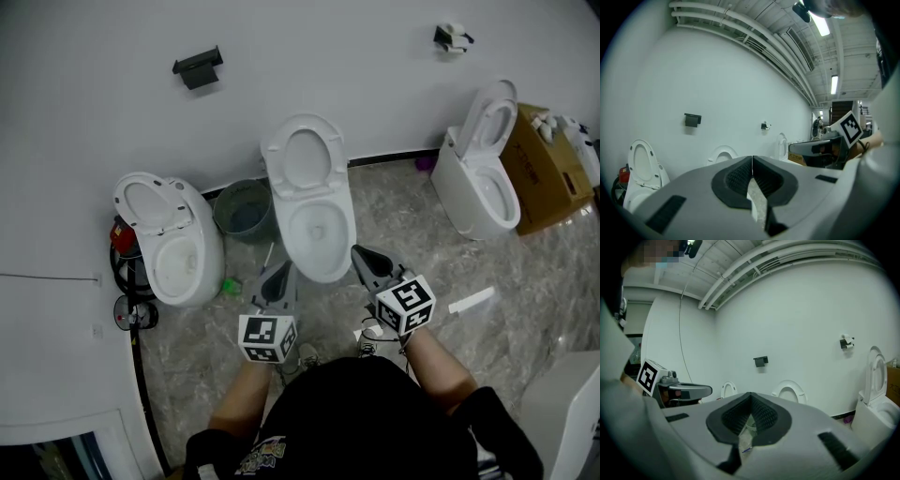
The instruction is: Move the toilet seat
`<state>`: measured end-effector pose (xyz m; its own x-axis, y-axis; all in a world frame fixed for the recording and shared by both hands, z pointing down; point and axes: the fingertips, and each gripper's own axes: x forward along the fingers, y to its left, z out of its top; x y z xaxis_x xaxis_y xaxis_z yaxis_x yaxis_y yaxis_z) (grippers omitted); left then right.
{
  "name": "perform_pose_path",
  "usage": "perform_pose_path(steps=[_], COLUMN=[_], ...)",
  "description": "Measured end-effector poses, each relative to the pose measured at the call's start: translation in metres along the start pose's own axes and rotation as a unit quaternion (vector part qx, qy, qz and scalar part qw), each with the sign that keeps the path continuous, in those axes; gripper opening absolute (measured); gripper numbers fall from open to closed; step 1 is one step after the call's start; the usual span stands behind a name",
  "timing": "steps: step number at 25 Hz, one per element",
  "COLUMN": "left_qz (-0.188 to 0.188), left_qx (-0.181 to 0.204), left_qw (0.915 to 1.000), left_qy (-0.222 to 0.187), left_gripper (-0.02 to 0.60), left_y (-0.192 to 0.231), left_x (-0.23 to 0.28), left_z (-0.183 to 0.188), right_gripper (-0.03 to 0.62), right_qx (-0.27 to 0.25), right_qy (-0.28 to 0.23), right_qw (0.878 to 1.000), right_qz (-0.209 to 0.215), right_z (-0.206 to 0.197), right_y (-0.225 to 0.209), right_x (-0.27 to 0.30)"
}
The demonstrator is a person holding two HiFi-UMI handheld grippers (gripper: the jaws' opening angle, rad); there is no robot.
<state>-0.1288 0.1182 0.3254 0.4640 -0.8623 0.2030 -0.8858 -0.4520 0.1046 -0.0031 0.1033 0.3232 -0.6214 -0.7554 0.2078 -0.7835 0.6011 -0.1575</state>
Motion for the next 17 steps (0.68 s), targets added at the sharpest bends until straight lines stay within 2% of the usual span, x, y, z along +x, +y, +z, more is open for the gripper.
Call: perform_pose_path(steps=[17], left_qz=[-0.003], left_qx=[0.006], left_qw=[1.0000], left_qy=[-0.001], left_gripper=[0.006], left_y=[-0.0099], left_x=[-0.0021], left_z=[0.0040], right_gripper=[0.003], right_qx=[0.006], right_qy=[-0.002], right_qw=[1.000], right_qz=[0.002], right_z=[-0.0009], right_y=[-0.0025], right_x=[-0.0053])
